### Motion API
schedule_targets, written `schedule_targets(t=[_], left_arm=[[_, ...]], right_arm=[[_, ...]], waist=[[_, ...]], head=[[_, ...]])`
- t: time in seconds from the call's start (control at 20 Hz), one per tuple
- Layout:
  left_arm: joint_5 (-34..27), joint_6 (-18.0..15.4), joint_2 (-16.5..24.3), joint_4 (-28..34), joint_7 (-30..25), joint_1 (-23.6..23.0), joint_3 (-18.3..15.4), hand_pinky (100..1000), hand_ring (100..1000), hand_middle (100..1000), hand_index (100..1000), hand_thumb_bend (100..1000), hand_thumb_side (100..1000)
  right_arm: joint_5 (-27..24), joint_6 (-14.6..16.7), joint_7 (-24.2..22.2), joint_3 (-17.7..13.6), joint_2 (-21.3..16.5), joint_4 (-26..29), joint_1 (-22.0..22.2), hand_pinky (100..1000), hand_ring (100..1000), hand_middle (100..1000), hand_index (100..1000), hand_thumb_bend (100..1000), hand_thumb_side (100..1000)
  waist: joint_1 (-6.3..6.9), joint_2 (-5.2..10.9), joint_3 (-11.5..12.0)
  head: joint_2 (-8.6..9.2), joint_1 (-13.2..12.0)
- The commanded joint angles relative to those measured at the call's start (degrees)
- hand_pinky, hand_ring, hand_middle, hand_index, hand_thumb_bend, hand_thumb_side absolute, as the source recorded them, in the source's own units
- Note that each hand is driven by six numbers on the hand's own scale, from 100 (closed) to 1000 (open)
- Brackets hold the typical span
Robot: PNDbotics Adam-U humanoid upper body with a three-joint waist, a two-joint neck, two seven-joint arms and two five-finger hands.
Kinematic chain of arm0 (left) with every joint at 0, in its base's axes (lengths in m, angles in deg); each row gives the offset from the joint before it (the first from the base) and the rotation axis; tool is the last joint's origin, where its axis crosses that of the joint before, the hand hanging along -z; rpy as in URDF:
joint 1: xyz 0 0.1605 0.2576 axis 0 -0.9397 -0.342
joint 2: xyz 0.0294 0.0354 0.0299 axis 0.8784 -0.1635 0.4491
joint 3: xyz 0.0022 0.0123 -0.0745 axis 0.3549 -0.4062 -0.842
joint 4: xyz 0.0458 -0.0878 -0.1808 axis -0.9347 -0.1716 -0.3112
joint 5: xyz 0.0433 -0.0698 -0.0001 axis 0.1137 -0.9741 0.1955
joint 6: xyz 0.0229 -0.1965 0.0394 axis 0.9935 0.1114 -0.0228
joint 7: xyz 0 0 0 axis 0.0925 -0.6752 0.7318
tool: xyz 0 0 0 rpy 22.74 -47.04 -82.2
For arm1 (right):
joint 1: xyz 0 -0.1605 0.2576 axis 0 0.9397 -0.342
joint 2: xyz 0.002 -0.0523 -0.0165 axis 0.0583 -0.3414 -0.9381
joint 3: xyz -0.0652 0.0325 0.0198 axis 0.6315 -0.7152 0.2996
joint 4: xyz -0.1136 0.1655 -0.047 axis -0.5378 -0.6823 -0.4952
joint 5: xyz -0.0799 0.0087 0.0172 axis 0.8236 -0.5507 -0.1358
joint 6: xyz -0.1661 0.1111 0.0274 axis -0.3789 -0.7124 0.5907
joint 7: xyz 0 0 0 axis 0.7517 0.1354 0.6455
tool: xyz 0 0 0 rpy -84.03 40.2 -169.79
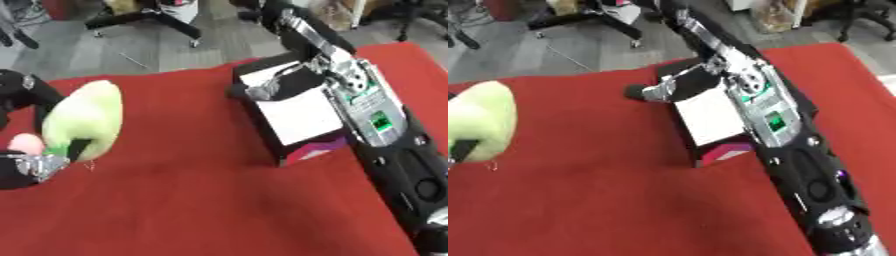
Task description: Pick up the objects with one hand, pass them to the other hand, and then place them into the box on the other side of the table.
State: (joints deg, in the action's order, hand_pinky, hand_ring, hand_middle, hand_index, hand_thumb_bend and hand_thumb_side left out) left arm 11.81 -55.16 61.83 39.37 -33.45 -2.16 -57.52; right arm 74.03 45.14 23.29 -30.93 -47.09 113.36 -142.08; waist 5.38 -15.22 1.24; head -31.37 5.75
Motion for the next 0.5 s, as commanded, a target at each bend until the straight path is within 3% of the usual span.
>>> schedule_targets(t=[0.05, 0.5], left_arm=[[-1.73, -0.79, 0.25, 0.97, -1.51, 1.17, 0.44, 725, 378, 246, 390, 299, 100], [-3.36, 0.34, -2.42, -0.4, -4.2, 2.28, 2.18, 739, 373, 241, 388, 297, 100]], right_arm=[[0.26, 0.16, -2.31, 0.95, 0.85, -0.23, -1.81, 951, 1000, 1000, 954, 640, 128], [-1.53, -0.91, -8.35, 3.59, 3.82, -1.33, -3.08, 948, 1000, 1000, 954, 632, 109]], waist=[[-0.37, 1.82, 0.49], [-0.35, 1.2, 2.12]], head=[[1.26, 0.56], [2.09, 2.28]])
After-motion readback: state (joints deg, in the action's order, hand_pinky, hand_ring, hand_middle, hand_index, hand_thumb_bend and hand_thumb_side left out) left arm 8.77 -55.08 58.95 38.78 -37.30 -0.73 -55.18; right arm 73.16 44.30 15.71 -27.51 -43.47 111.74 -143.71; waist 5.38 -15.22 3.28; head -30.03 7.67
